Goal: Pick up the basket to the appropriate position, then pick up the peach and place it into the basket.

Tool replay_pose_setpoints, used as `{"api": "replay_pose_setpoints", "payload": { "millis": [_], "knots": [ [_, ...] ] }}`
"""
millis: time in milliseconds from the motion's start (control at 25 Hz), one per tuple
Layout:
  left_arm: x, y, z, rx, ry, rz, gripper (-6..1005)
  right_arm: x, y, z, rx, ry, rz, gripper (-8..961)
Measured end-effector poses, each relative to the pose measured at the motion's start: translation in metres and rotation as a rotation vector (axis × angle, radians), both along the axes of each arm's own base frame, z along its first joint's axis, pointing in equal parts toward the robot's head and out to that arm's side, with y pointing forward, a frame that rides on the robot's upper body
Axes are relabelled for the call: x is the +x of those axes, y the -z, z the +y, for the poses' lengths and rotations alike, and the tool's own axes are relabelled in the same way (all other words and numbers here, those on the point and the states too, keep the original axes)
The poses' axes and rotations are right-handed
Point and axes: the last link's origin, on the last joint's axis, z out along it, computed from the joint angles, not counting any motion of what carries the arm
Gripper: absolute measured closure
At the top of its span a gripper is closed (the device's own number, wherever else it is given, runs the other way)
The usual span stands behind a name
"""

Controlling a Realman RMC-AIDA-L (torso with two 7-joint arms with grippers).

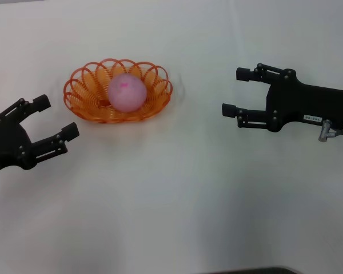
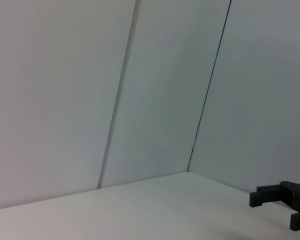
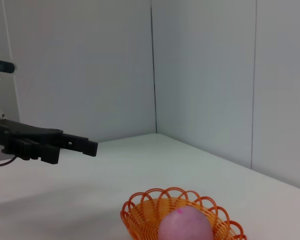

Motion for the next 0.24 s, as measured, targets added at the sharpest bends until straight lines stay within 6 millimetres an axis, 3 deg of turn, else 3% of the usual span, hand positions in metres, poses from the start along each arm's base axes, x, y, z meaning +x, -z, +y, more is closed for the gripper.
{"api": "replay_pose_setpoints", "payload": {
  "millis": [240],
  "knots": [
    [-0.0003,0.0,-0.0004,0.0,-0.001,0.0,60,0.0,-0.0003,0.0,0.001,0.0,0.002,84]
  ]
}}
